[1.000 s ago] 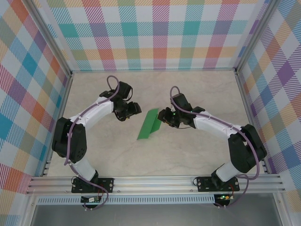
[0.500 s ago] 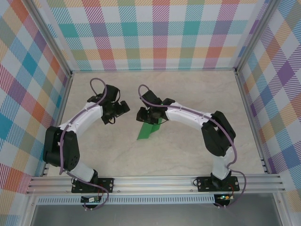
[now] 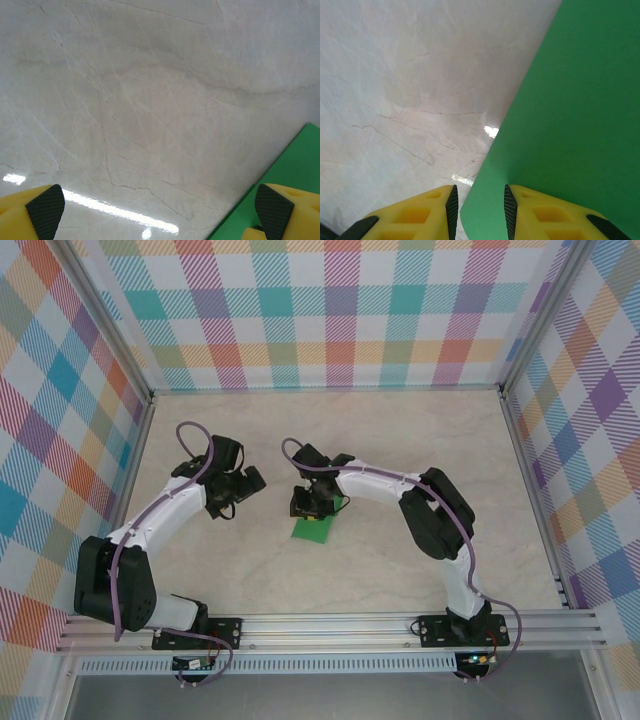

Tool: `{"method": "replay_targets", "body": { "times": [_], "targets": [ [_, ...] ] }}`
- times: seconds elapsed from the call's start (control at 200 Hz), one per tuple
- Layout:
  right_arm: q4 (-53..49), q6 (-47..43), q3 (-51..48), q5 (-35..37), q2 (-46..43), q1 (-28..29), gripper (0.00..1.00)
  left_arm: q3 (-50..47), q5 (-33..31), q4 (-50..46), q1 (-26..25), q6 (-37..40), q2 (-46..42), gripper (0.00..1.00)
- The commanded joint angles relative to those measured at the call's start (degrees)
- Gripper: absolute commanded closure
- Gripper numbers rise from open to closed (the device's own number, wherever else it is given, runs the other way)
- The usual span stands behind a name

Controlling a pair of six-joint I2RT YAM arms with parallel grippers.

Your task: Fold a paper plane with a square sheet of paper (pick it up from the middle)

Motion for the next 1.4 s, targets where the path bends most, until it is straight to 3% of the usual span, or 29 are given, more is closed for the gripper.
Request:
{"method": "replay_targets", "body": {
  "times": [0.0,0.575,0.675,0.795,0.955,1.035,1.24,1.395],
  "targets": [
    [-1.56,-5.07,-1.63,-1.66,0.89,0.32,0.68,-1.0,3.31,1.84,0.78,-0.41,-1.55,0.0],
    [0.06,-27.58,-22.22,-0.14,-11.55,0.08,0.65,-4.13,15.48,9.79,-1.28,0.73,-1.27,0.0],
    [2.23,-24.1,-23.64,-2.21,-18.12,-0.85,0.59,-4.83,18.45,14.08,-3.52,0.81,0.34,0.02],
    [7.39,-15.51,-26.3,-4.71,-26.26,-2.55,0.42,-4.68,22.29,20.09,-7.58,0.11,3.12,0.05],
    [9.44,-5.49,-31.85,-1.83,-34.35,-5.75,0.29,-3.41,22.45,27.14,-13.89,-1.83,7.28,0.16],
    [11.22,-2.55,-35.35,-2.35,-37.24,-7.99,0.23,-2.45,23.65,29.78,-16.01,-3.26,10.67,0.26],
    [16.17,2.4,-42.14,-5.86,-39.9,-11.61,0.15,0.63,26.91,32.13,-18.87,-5.17,19.4,0.53],
    [18.06,4.16,-43.79,-6.74,-39.44,-12.52,0.14,1.07,27.41,32.06,-19.12,-5.4,22.58,0.6]
  ]
}}
